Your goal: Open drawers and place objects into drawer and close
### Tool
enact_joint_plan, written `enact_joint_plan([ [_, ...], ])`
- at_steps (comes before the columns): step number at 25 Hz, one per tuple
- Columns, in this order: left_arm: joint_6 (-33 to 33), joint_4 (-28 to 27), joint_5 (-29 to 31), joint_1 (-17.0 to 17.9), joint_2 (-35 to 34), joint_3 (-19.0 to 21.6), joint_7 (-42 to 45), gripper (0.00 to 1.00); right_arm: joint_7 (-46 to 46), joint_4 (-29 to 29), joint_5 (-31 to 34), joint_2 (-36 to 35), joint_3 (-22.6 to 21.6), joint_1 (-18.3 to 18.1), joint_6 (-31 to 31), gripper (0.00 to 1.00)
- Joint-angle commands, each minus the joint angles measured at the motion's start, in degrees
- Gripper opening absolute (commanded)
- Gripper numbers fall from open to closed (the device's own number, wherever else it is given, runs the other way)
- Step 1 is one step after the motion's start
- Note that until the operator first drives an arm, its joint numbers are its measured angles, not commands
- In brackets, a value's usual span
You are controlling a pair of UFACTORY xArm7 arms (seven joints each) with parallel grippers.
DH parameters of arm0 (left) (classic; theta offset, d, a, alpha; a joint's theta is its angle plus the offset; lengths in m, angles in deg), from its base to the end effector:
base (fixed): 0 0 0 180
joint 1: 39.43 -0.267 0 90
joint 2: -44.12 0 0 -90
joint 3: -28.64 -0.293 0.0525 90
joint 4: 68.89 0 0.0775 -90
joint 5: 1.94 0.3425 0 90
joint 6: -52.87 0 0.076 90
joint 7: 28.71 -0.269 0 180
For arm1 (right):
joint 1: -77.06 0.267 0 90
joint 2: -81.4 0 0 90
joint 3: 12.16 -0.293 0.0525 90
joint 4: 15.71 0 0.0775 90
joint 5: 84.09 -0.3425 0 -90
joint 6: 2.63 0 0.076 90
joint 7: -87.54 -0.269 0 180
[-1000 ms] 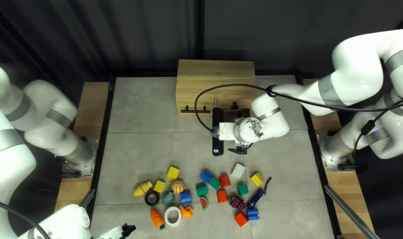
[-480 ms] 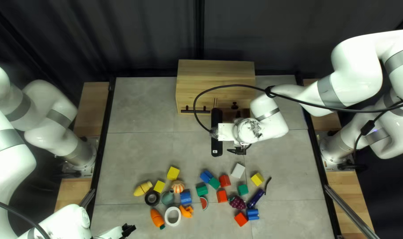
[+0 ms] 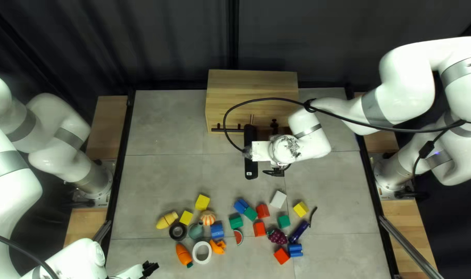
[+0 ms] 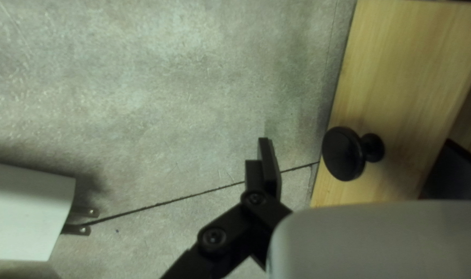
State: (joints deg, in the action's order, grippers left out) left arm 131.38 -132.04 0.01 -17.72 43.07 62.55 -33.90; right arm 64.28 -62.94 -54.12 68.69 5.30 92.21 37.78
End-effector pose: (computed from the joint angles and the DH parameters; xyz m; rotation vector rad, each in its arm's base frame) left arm 0.2313 -0.3218 0.2012 -2.5620 1.5201 0.3156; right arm 0.4340 -0.0875 0.0451 2.7458 -0.0308 -0.0433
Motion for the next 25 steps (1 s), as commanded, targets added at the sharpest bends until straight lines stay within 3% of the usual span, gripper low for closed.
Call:
enact_joint_plan([
  [1, 0.0, 0.0, 0.0, 0.0, 0.0, 0.0, 0.0, 1.0, -0.34, 0.22, -0.48, 0.65, -0.16, 0.14, 0.21, 1.0],
  [25, 0.0, 0.0, 0.0, 0.0, 0.0, 0.0, 0.0, 1.0, -2.18, -0.01, -2.06, 1.26, -0.98, 1.0, 0.96, 1.0],
])
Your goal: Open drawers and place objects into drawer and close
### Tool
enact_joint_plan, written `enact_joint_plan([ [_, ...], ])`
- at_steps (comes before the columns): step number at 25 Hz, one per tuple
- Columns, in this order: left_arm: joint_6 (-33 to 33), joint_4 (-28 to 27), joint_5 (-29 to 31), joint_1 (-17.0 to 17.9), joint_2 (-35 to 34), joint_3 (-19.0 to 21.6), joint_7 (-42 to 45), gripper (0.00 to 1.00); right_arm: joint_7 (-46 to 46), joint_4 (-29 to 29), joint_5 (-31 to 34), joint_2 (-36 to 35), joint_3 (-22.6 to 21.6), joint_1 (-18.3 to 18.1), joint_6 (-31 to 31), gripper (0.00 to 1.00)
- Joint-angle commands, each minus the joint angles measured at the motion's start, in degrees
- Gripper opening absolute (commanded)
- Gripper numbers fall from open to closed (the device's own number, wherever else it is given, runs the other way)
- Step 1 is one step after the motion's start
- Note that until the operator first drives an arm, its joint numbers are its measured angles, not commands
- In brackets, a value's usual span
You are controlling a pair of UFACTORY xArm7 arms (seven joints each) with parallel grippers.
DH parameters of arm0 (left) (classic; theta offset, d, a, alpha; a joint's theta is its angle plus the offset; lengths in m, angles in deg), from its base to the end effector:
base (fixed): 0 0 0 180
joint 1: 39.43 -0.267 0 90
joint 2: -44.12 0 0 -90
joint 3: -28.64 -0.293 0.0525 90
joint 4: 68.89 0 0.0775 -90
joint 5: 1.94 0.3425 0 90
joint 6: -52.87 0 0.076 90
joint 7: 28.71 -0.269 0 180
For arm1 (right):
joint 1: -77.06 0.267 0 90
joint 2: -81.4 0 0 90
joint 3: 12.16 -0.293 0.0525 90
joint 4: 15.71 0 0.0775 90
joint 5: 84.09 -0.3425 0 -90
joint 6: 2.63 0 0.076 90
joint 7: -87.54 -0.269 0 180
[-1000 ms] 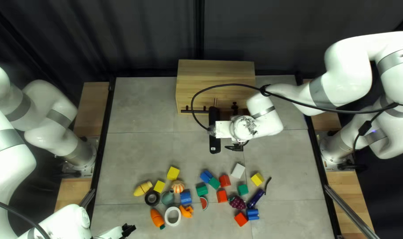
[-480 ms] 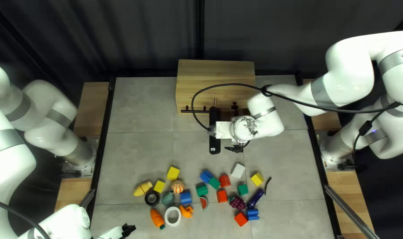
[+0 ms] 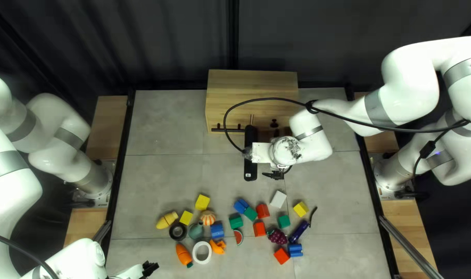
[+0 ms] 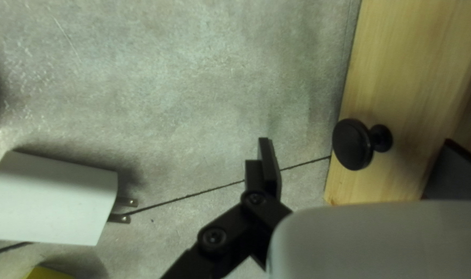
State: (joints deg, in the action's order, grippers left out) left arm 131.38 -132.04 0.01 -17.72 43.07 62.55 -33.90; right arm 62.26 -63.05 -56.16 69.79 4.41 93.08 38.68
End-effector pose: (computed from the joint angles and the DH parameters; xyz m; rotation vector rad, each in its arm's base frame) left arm 0.2313 -0.3218 0.2012 -2.5620 1.5201 0.3156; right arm 0.4357 -0.0707 0.0509 2.7677 -0.0866 -0.0245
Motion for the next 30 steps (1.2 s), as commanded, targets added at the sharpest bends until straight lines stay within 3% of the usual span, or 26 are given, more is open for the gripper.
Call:
enact_joint_plan([
  [1, 0.0, 0.0, 0.0, 0.0, 0.0, 0.0, 0.0, 1.0, -0.21, 0.14, -0.03, 0.21, -0.13, 0.18, 0.06, 1.0],
  [30, 0.0, 0.0, 0.0, 0.0, 0.0, 0.0, 0.0, 1.0, -0.65, 0.31, -0.45, 0.46, -1.51, 1.56, 0.21, 1.0],
])
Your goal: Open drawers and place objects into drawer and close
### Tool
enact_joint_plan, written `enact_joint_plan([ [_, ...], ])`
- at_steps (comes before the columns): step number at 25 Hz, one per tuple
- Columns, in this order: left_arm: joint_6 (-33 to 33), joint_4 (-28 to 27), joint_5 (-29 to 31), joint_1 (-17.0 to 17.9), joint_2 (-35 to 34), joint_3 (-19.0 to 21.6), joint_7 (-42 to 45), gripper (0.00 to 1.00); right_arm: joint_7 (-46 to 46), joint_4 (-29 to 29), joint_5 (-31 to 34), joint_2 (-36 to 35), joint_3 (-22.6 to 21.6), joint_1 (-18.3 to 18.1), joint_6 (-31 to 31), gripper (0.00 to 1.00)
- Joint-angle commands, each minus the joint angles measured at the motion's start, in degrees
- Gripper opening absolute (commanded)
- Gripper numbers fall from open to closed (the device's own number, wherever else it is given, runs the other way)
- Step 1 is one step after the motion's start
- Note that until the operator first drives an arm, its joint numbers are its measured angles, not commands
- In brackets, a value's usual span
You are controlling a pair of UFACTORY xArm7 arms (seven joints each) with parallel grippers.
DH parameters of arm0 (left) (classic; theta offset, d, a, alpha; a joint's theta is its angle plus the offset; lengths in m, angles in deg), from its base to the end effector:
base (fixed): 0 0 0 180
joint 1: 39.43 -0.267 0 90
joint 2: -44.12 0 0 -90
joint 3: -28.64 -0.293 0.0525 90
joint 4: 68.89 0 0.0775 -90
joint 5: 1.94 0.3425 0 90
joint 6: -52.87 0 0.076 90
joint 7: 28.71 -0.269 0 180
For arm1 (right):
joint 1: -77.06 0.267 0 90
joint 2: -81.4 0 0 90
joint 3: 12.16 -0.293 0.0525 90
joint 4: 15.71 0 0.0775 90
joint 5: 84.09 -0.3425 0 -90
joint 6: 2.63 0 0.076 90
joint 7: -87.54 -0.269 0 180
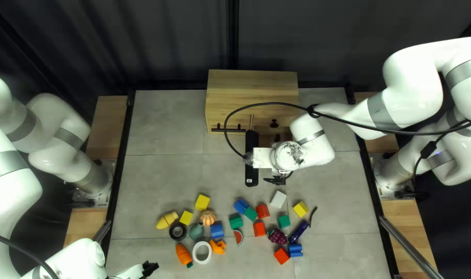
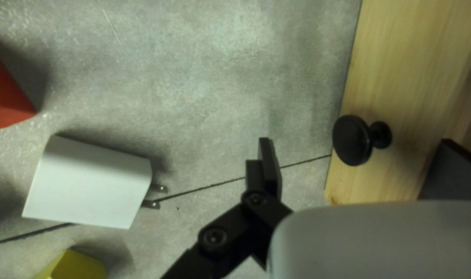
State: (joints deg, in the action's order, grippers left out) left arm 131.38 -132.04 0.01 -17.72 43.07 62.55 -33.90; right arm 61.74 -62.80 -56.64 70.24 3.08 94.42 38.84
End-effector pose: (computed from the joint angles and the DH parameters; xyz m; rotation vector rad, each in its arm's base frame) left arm 0.2313 -0.3218 0.2012 -2.5620 1.5201 0.3156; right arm 0.4366 -0.0487 0.0514 2.7789 -0.0461 -0.0131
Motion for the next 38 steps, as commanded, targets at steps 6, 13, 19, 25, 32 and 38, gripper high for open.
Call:
enact_joint_plan([
  [6, 0.0, 0.0, 0.0, 0.0, 0.0, 0.0, 0.0, 1.0, -0.4, 0.03, 0.14, 0.21, -0.47, 0.65, 0.55, 1.0],
  [13, 0.0, 0.0, 0.0, 0.0, 0.0, 0.0, 0.0, 1.0, -1.05, -0.28, -0.01, 0.08, -0.9, 1.21, 1.1, 1.0],
  [19, 0.0, 0.0, 0.0, 0.0, 0.0, 0.0, 0.0, 1.0, -1.7, -0.48, -0.21, 0.09, -1.26, 1.68, 1.38, 1.0],
  [25, 0.0, 0.0, 0.0, 0.0, 0.0, 0.0, 0.0, 1.0, -1.87, -1.06, -0.64, -0.31, -1.64, 2.01, 1.86, 1.0],
  [32, 0.0, 0.0, 0.0, 0.0, 0.0, 0.0, 0.0, 1.0, -2.1, -1.6, -1.24, -0.66, -2.13, 2.42, 2.36, 1.0],
  [38, 0.0, 0.0, 0.0, 0.0, 0.0, 0.0, 0.0, 1.0, -2.01, -1.92, -1.33, -0.3, -2.28, 2.64, 3.23, 1.0],
])
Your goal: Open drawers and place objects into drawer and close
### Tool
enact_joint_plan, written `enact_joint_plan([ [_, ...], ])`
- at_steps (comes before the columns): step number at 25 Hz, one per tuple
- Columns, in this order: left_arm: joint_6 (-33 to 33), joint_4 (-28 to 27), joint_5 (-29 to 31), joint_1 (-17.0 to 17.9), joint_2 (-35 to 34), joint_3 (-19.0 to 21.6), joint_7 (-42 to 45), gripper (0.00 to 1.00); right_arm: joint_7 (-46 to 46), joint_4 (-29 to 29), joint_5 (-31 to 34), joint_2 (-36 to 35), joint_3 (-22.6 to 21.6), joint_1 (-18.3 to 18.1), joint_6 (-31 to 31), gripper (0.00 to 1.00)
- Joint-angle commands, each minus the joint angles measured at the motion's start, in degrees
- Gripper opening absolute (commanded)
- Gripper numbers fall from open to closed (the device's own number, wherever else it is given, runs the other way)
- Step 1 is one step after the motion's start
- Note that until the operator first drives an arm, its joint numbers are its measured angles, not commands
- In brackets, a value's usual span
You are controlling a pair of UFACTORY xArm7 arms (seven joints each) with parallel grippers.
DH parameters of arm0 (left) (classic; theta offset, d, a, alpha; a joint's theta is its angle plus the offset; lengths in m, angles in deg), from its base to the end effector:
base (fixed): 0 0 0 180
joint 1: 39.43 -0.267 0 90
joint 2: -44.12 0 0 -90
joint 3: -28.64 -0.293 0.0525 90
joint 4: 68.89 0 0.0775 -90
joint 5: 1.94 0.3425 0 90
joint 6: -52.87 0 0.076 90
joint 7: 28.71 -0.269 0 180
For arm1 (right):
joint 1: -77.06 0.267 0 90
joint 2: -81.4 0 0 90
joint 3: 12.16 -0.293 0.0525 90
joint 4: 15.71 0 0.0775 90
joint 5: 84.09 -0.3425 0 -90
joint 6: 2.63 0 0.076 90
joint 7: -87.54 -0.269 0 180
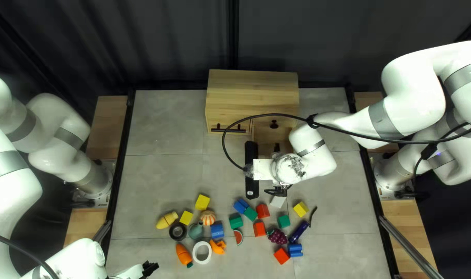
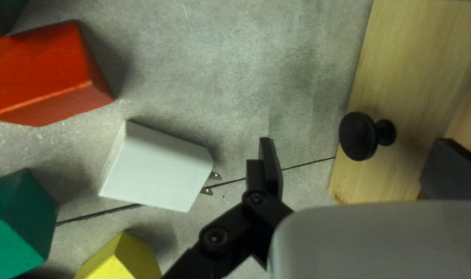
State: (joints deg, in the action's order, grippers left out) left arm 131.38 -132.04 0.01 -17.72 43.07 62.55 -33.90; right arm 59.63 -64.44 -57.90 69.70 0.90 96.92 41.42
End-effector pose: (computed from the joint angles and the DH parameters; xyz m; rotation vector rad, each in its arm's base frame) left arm 0.2313 -0.3218 0.2012 -2.5620 1.5201 0.3156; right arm 0.4386 -0.0145 0.0536 2.7786 -0.0216 -0.0202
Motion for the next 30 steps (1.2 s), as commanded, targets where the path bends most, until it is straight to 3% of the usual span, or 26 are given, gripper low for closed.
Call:
enact_joint_plan([
  [1, 0.0, 0.0, 0.0, 0.0, 0.0, 0.0, 0.0, 1.0, 0.21, -0.55, -0.1, 0.43, -0.2, 0.27, 1.26, 1.0],
  [10, 0.0, 0.0, 0.0, 0.0, 0.0, 0.0, 0.0, 1.0, 2.11, -3.56, 0.68, 1.88, -0.75, 1.21, 7.39, 1.0],
  [15, 0.0, 0.0, 0.0, 0.0, 0.0, 0.0, 0.0, 1.0, 3.29, -1.57, 2.62, 1.35, 0.92, -0.58, 4.28, 1.0],
  [30, 0.0, 0.0, 0.0, 0.0, 0.0, 0.0, 0.0, 1.0, 7.62, -0.76, -0.35, 0.72, 1.85, -3.58, 0.25, 1.0],
])
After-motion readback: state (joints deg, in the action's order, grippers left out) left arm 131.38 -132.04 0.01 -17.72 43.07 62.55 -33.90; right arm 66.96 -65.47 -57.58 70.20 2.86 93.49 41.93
